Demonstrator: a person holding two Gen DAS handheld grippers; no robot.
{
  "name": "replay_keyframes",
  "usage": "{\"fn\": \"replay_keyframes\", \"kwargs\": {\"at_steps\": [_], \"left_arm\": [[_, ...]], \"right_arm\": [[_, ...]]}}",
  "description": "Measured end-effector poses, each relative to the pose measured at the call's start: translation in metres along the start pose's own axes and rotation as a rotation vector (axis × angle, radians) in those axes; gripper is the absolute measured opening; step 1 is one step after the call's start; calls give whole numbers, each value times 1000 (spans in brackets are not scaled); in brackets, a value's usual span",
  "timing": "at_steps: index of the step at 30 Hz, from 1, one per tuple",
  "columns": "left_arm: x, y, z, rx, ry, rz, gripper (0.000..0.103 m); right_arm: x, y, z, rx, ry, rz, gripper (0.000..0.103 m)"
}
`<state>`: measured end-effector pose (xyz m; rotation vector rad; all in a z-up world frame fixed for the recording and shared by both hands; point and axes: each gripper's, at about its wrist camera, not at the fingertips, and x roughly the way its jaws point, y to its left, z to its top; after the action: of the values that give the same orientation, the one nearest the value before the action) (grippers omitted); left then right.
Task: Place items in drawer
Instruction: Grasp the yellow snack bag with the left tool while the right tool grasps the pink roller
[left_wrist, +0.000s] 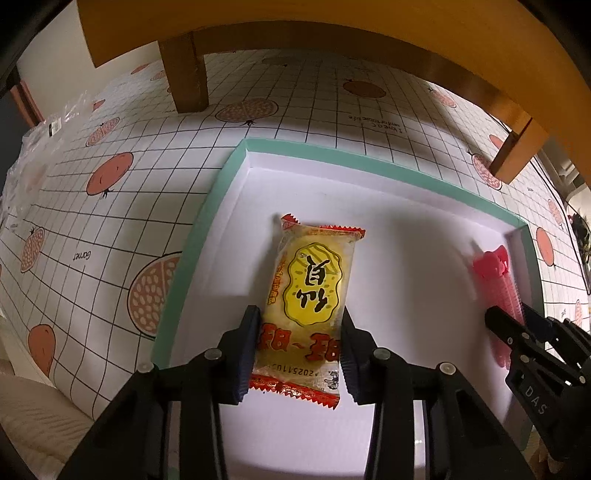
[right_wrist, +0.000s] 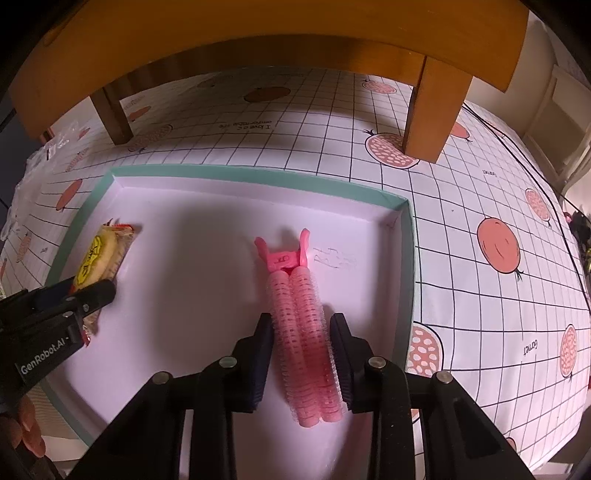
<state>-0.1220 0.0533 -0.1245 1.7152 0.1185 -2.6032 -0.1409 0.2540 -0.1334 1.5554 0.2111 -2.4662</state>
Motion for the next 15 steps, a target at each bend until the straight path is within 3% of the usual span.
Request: {"fn": "replay_keyframes", "kwargs": {"at_steps": [15], "left_arm": [[-19, 5, -5, 0, -18, -22, 41]], "right_arm": [[-13, -3, -15, 51, 25, 22, 29]]}}
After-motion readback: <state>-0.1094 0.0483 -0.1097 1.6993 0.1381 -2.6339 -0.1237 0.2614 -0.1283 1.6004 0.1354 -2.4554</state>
